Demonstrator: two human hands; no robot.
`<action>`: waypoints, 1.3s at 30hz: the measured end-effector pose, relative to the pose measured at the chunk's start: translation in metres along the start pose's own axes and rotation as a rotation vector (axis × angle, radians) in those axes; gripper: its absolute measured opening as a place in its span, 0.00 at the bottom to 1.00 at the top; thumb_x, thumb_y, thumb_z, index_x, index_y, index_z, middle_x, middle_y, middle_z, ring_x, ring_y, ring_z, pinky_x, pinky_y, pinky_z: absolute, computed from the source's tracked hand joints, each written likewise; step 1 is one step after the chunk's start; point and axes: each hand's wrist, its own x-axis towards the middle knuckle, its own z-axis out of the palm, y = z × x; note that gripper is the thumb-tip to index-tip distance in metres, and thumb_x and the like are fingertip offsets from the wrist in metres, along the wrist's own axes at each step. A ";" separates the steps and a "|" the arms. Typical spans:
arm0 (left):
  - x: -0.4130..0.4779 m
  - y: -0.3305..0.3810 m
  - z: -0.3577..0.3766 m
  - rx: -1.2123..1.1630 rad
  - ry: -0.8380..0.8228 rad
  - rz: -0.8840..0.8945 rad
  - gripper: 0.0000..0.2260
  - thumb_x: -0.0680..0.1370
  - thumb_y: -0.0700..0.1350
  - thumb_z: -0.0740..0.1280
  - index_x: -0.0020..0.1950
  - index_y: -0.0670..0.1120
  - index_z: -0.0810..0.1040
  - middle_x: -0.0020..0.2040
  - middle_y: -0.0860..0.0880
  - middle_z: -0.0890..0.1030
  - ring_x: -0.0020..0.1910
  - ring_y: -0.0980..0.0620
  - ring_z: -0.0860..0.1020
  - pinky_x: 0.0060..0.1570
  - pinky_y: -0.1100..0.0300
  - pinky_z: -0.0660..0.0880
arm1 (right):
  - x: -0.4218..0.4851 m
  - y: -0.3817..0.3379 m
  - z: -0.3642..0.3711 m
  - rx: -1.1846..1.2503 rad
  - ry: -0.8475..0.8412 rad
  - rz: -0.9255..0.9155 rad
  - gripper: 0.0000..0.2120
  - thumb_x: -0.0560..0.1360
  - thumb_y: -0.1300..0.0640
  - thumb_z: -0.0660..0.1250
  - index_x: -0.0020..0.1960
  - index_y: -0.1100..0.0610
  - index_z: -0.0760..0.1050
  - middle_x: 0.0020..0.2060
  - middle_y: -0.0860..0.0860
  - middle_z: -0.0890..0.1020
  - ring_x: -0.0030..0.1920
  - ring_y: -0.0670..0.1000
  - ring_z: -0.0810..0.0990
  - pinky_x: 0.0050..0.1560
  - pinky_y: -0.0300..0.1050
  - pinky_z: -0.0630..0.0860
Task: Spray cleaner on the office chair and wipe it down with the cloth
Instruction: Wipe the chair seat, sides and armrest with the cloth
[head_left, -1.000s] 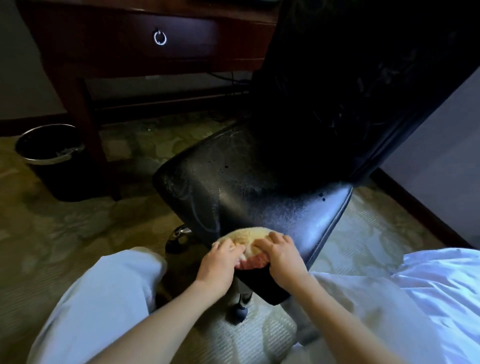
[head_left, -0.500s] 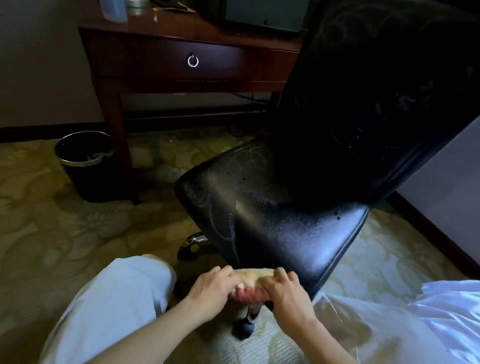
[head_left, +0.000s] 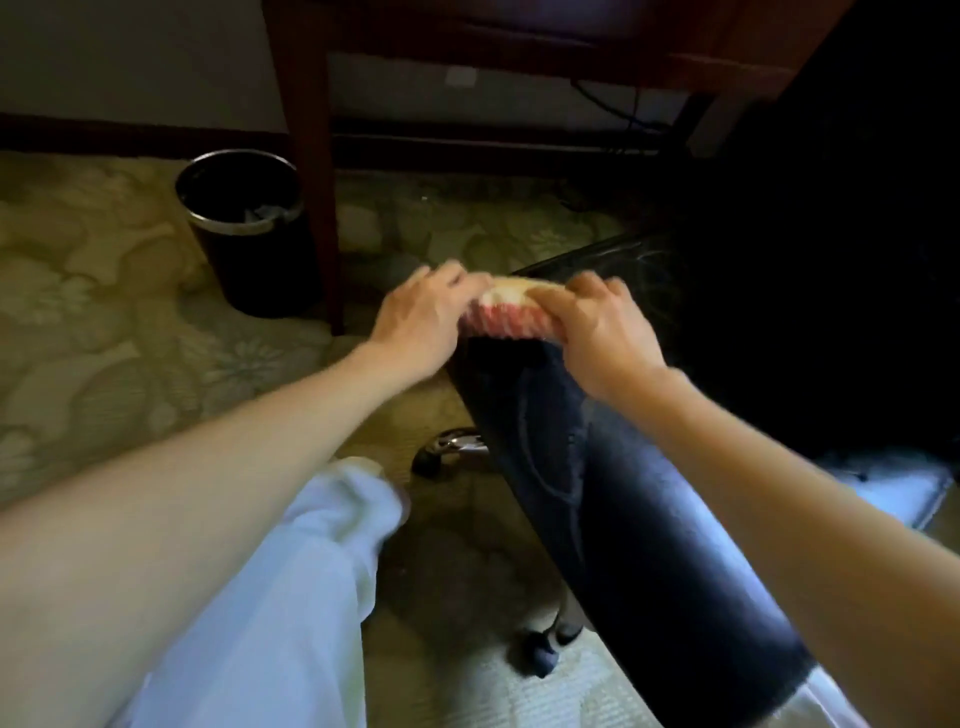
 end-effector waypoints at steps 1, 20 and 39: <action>0.009 -0.011 0.006 0.003 0.002 -0.026 0.26 0.72 0.29 0.62 0.68 0.48 0.71 0.59 0.44 0.74 0.54 0.40 0.73 0.50 0.46 0.75 | 0.017 -0.001 0.004 -0.011 -0.011 -0.001 0.25 0.74 0.61 0.62 0.70 0.46 0.68 0.58 0.58 0.72 0.55 0.62 0.70 0.55 0.54 0.73; -0.071 0.042 0.067 -0.249 -0.125 -0.324 0.25 0.76 0.34 0.61 0.72 0.50 0.68 0.63 0.44 0.71 0.55 0.43 0.75 0.52 0.55 0.71 | -0.035 0.018 0.046 0.034 -0.256 0.010 0.23 0.73 0.61 0.62 0.66 0.44 0.72 0.60 0.54 0.73 0.54 0.61 0.72 0.55 0.53 0.73; -0.246 0.212 0.056 -0.311 -0.556 -0.216 0.30 0.73 0.34 0.65 0.73 0.50 0.63 0.66 0.44 0.68 0.63 0.43 0.71 0.60 0.52 0.70 | -0.281 0.018 -0.007 0.004 -0.491 0.134 0.23 0.69 0.46 0.72 0.63 0.39 0.72 0.57 0.44 0.69 0.56 0.50 0.69 0.53 0.43 0.76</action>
